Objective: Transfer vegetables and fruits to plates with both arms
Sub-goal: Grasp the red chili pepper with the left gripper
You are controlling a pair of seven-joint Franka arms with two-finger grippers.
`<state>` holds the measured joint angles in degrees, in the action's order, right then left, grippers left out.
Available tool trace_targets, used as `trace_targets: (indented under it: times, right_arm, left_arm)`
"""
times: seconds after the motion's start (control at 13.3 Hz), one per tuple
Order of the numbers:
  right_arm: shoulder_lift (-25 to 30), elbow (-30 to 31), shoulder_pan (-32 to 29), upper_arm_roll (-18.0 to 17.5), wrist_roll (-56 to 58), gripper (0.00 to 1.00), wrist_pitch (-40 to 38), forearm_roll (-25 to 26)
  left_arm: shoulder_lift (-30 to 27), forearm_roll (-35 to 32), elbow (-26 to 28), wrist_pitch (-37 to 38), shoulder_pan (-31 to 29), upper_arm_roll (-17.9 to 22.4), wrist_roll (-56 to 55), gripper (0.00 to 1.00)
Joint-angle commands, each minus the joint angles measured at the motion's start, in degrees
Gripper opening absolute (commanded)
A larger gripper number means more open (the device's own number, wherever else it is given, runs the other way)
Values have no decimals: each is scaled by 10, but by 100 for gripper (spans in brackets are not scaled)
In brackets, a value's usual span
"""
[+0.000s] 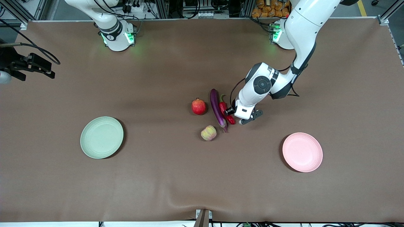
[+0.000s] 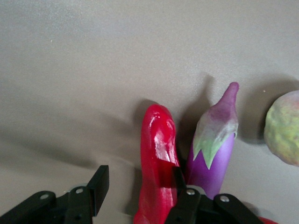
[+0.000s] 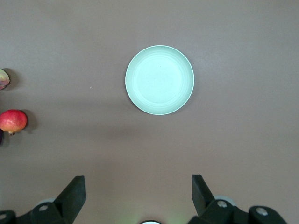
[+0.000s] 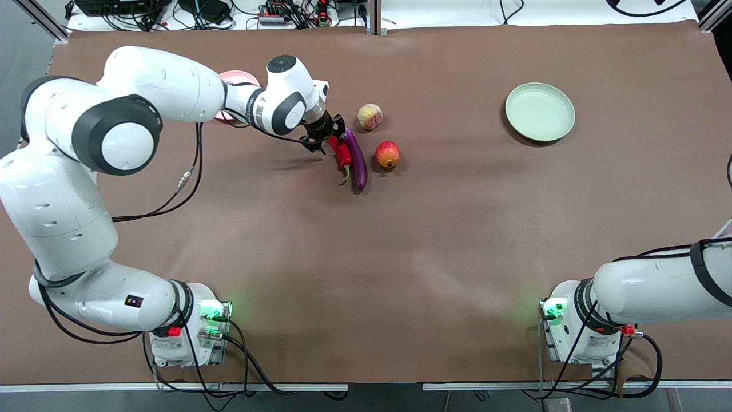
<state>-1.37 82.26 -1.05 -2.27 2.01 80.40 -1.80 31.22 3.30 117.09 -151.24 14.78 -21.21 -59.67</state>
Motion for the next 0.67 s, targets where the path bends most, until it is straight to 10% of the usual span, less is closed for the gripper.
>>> trace_targets:
  times: [0.0, 0.45, 0.6]
  right_arm:
    - [5, 2, -9, -4, 6, 100, 2, -11]
    - [5, 1, -11, -3, 7, 100, 2, -11]
    - [5, 1, -11, -3, 7, 100, 2, -11]
  left_arm:
    - [27, 7, -22, -19, 11, 1, -16, 61]
    - [57, 7, -42, -42, 17, 1, -25, 56]
    - [58, 7, -42, -42, 17, 1, -25, 27]
